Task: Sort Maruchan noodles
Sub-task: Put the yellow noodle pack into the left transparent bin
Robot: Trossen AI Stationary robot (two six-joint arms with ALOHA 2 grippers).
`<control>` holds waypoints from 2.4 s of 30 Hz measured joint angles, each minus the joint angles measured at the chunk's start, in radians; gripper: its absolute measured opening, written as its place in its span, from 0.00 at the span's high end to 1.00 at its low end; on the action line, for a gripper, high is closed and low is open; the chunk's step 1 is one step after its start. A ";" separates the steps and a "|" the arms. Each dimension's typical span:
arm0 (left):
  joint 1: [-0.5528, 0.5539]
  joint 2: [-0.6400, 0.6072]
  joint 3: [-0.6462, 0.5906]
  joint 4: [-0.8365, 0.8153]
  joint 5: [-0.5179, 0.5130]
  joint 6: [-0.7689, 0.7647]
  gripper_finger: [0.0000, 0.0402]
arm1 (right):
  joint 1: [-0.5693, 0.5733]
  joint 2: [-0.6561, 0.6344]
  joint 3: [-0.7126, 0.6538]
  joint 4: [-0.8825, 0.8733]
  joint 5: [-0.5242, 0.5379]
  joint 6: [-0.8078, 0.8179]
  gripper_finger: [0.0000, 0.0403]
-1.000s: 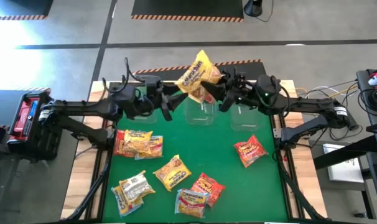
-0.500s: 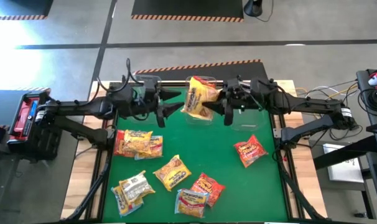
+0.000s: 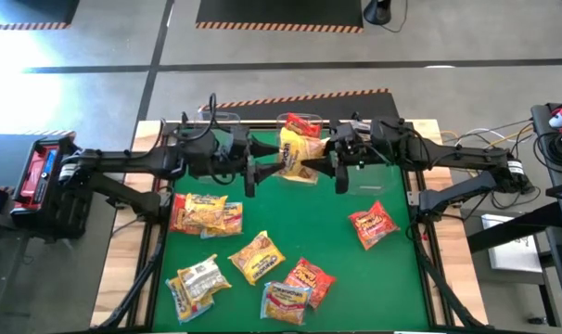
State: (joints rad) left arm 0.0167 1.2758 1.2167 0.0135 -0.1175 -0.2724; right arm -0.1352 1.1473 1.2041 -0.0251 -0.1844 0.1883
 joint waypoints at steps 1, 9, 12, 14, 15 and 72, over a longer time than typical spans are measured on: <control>0.000 0.009 0.000 0.003 0.001 -0.001 0.45 | 0.000 0.000 0.000 0.000 0.000 -0.006 0.66; 0.000 0.045 0.000 0.065 0.038 0.001 0.45 | 0.001 0.010 0.000 -0.003 -0.035 -0.027 0.66; 0.000 0.051 0.000 0.072 0.051 0.002 0.45 | 0.007 0.015 0.000 -0.002 -0.036 -0.044 0.66; 0.000 0.052 0.000 0.074 0.051 0.002 0.47 | 0.014 0.019 0.000 -0.001 -0.036 -0.059 0.66; 0.000 0.055 0.000 0.074 0.052 0.002 0.48 | 0.018 0.020 0.000 -0.002 -0.037 -0.069 0.66; 0.684 -0.058 0.000 -0.819 0.057 0.334 0.73 | 0.032 -0.013 0.321 -0.992 -0.022 -0.020 0.38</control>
State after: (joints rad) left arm 0.7009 1.2182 1.2167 -0.8050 -0.0608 0.0620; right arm -0.1028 1.1343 1.5249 -1.0175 -0.2062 0.1678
